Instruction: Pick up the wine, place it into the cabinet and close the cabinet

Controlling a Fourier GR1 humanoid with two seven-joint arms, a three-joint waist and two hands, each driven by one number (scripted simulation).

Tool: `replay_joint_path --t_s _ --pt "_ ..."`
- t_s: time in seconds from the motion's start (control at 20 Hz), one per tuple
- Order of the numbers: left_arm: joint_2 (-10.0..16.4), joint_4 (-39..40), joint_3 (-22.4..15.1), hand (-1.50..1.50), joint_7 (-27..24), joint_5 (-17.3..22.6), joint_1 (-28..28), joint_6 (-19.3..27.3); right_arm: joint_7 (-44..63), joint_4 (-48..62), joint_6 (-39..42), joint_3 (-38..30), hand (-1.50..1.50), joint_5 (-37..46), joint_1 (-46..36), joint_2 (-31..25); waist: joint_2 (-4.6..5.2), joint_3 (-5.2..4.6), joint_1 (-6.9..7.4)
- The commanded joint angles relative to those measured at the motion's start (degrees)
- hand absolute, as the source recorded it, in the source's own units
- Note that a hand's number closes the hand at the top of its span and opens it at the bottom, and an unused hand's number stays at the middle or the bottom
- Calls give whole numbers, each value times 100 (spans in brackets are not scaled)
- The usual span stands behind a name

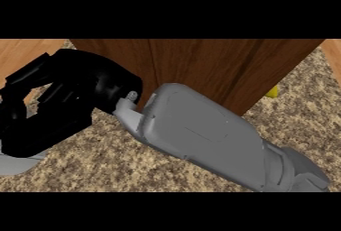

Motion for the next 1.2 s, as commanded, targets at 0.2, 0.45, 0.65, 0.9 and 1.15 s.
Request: replay_joint_path --t_s 0.2,0.45,0.65,0.9,1.15 --pt "7 234 308 -150 140 102 -67 -159 -1321 2177 752 -675 150 233 -553 -28 -11 4 -185" --pt "-75 85 412 -150 172 46 210 -148 -1942 2869 713 -900 150 446 -452 -317 -20 6 -199" --pt "111 -164 510 -150 436 243 113 -89 -2079 2935 871 -991 150 377 -295 -767 -5 17 -258" --pt "63 -430 356 -150 531 377 54 -172 -2360 3109 936 -987 150 427 -121 -845 23 19 -276" --pt "-25 -485 176 -150 543 328 -52 -105 -2624 3165 946 -1061 150 349 5 -948 91 14 -425"
